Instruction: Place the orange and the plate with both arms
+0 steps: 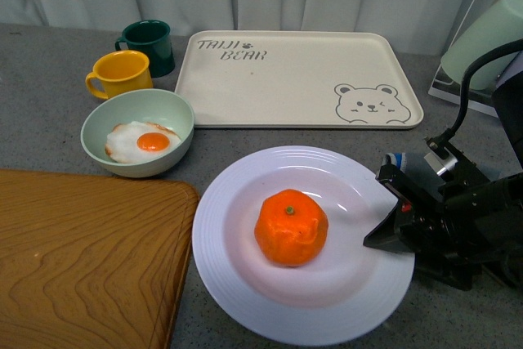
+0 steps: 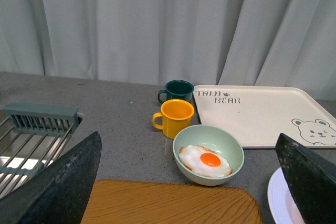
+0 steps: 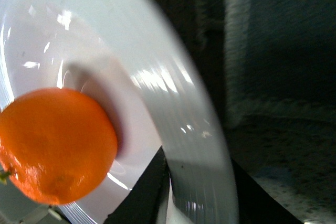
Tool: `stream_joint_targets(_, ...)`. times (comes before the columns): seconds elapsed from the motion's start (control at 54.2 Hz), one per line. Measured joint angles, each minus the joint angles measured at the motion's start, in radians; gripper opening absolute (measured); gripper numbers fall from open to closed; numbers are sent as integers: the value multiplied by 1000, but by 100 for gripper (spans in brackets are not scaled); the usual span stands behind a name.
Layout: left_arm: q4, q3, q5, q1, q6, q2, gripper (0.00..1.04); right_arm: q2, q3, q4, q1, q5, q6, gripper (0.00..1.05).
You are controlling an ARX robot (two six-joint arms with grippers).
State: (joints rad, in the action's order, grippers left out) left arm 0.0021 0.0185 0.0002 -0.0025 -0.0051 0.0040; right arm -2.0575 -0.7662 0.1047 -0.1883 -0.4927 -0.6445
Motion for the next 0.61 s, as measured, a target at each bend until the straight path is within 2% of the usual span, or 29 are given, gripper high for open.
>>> stream_joint_targets(0.055,0,0,0,0,0,0,98,3,-2,2,2,-26,-1,16)
stream_joint_targets(0.276,0,0,0,0,0,0,98,60,37,97,11,-89,-18,5)
stream_joint_targets(0.406,0,0,0,0,0,0,98,66,87,220,28,-100,-64,4)
stream_joint_targets(0.461,0,0,0,0,0,0,98,66,111,342,54,-102,-109,4)
stream_joint_targets(0.608,0,0,0,0,0,0,98,67,105,475,106,-179,-161,4)
